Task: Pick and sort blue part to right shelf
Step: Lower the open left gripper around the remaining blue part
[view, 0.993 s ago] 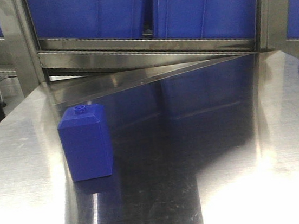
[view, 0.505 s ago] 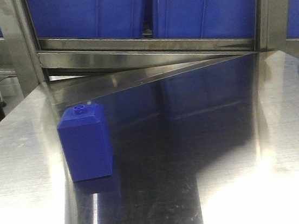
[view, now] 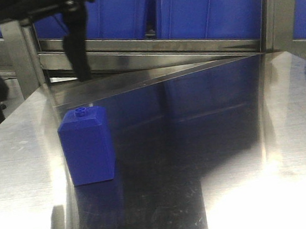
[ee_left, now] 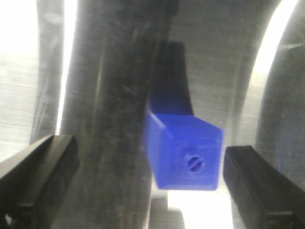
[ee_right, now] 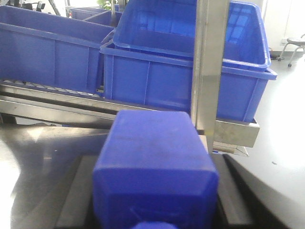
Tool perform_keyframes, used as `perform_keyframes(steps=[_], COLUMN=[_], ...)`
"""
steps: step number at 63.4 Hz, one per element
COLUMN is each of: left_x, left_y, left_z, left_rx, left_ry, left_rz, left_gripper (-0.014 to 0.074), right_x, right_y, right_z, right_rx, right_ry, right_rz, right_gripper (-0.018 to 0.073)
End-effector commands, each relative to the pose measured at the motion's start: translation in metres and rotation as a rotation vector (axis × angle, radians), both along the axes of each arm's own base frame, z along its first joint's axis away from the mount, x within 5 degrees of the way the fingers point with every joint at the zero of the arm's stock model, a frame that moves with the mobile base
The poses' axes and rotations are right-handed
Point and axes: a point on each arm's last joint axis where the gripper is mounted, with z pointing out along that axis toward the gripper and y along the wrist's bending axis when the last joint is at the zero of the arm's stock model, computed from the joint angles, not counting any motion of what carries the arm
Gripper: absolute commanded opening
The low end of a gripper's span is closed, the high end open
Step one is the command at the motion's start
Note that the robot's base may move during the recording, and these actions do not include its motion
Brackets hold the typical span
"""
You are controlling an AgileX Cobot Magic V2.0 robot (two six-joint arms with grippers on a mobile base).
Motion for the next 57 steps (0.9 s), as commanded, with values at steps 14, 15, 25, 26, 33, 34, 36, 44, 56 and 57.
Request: perform_keyframes(steps=[14,15,25,26,33,34,36,44,56,57], left_x=[0.0,-0.001,-0.005,-0.005,-0.002,-0.001,0.0,0.004,0.005,0.005], left_y=[-0.02,-0.022,-0.034,-0.035,-0.038,-0.038,-0.038,-0.038,-0.038,-0.038], left_z=[0.005,0.006,0.005,0.005,-0.003,-0.005,-0.01,-0.017,-0.017,-0.017], left_rx=[0.013,0.011,0.009,0.011,0.027,0.032,0.046,0.065,0.064,0.063], left_ry=[0.019,0.016,0.016,0.018,0.04,0.045,0.061,0.082,0.082,0.084], left_rz=[-0.034,-0.038,-0.072,-0.074,-0.073,-0.073,-0.067,-0.058,-0.059,-0.058], left_gripper=[0.0682,0.0682,0.0682,0.0682,0.0682,0.0682,0.0682,0.0682,0.0682,0.0682], right_x=[-0.001,-0.001,-0.001,-0.001,-0.001,-0.001,-0.001,-0.001,-0.001,-0.001], right_y=[-0.001,-0.001,-0.001,-0.001,-0.001,-0.001,-0.001,-0.001,-0.001,-0.001], right_z=[0.018,0.018,0.018,0.018,0.018,0.018,0.018,0.018,0.018,0.018], right_rx=[0.003,0.003,0.003,0.003,0.003,0.003,0.003,0.003,0.003,0.003], right_ry=[-0.113,-0.113,-0.113,-0.113,-0.113,-0.113,-0.113,-0.113,-0.113,-0.113], right_rz=[-0.016,-0.016,-0.016,-0.016,-0.016,-0.016,-0.016,-0.016,-0.016,-0.016], right_gripper=[0.0359,0.0359,0.0359,0.0359,0.0359,0.0359,0.0359,0.0359,0.0359,0.0359])
